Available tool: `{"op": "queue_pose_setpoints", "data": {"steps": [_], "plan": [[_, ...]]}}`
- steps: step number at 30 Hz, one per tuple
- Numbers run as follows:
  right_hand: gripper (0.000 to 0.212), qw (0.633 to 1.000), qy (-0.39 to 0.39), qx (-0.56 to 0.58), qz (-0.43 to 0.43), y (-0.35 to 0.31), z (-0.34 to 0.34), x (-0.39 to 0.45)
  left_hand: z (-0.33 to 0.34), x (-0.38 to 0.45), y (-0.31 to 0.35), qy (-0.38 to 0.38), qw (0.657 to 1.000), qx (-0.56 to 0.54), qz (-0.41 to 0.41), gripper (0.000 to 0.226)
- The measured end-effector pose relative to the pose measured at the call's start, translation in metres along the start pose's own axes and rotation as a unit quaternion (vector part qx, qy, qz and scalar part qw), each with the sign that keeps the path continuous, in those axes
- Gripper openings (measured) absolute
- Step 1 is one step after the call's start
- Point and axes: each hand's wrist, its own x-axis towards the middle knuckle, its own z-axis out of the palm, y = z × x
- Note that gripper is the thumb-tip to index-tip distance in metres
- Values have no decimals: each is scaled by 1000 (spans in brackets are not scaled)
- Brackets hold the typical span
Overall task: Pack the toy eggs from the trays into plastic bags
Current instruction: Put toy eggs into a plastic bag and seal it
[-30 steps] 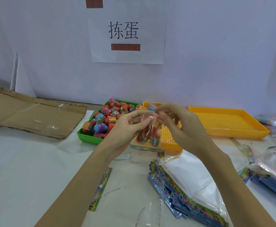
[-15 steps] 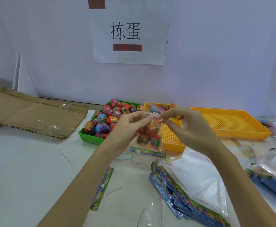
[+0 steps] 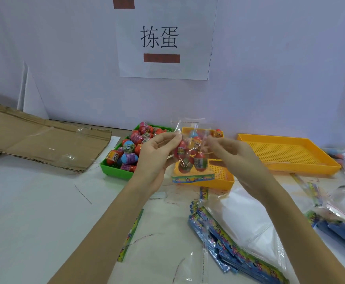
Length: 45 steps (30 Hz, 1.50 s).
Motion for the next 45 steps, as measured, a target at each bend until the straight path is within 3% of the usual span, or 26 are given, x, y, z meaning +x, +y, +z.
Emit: {"op": "queue_pose_setpoints", "data": {"steps": [2,5,9,13,18,23,26,30,32,35,39,43,45], "plan": [[39,999,-46,-24,7,5,2,-1,1,1,-2,9,1000,-6,18,10],[26,998,-42,-45,-9,7,5,0,2,1,-1,-4,1000,-25,2,13],[27,997,-65,-45,-22,5,0,0,0,2,3,-16,1000,16,-17,33],[36,995,-89,-39,-15,5,-6,1,0,1,2,22,999,-20,-24,13],[24,998,-66,-9,6,9,-8,2,-3,3,5,44,997,-53,-26,35],[11,998,-45,34,31,12,-8,4,-2,1,5,70,994,-78,-13,20],[14,997,-72,-13,21,12,-11,4,-1,0,3,70,997,-6,34,13],[32,992,-120,-20,-21,8,-13,1,0,-2,3,12,986,133,102,8],[35,994,-98,7,-42,6,-6,0,1,-4,2,-23,982,154,104,8],[16,996,-44,7,-79,7,6,-1,4,-5,-3,-32,978,180,102,20],[8,996,34,45,-74,11,7,1,4,-6,2,-55,995,78,21,35],[11,992,78,94,-39,11,3,1,1,-5,5,-34,998,58,-8,12],[11,991,87,100,-22,11,4,1,3,-7,3,-22,999,50,-2,16]]}}
